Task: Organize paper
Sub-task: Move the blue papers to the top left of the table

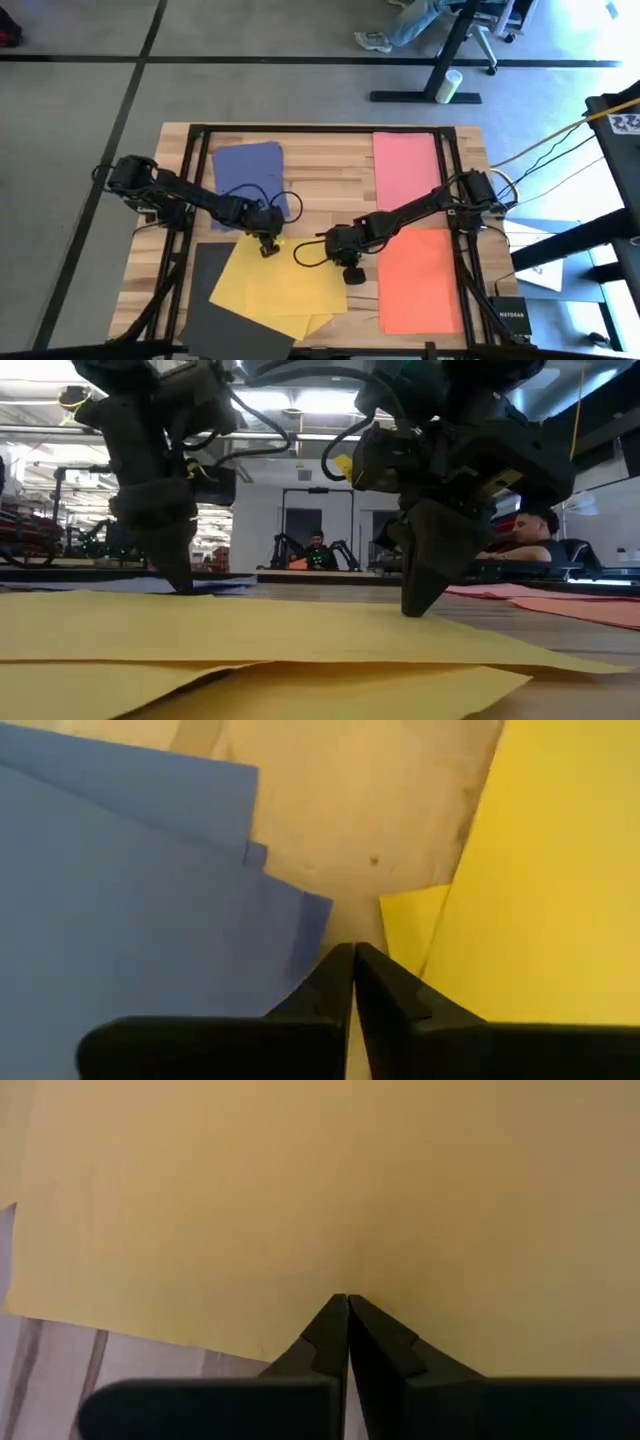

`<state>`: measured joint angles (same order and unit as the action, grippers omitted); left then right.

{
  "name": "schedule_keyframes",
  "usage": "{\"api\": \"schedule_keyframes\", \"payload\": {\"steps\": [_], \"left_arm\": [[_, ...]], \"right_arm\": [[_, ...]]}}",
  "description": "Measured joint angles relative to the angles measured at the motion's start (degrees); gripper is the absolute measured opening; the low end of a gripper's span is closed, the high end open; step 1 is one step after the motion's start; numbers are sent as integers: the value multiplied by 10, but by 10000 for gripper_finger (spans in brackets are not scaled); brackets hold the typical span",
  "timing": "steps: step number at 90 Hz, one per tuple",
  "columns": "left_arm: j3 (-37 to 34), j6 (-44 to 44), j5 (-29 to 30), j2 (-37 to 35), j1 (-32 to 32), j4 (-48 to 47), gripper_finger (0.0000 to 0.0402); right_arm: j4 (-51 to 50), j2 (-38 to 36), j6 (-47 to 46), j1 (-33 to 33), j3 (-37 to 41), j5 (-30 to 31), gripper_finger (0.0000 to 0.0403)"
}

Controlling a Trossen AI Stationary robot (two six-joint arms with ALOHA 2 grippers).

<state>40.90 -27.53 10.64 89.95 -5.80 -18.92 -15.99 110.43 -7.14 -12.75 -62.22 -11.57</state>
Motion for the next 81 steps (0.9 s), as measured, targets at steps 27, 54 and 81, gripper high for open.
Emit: {"api": "schedule_keyframes", "payload": {"steps": [27,54,81], "left_arm": [[-2,27,41,-3,41,11,0],[42,41,36,-24,25,-17,0],[71,-64,39,-72,-28,-237,0]], "right_arm": [[0,0,-2,0,0,0,0],[-1,-11,-1,0,1,0,0],[-6,-13,51,30,-46,22,0]]}}
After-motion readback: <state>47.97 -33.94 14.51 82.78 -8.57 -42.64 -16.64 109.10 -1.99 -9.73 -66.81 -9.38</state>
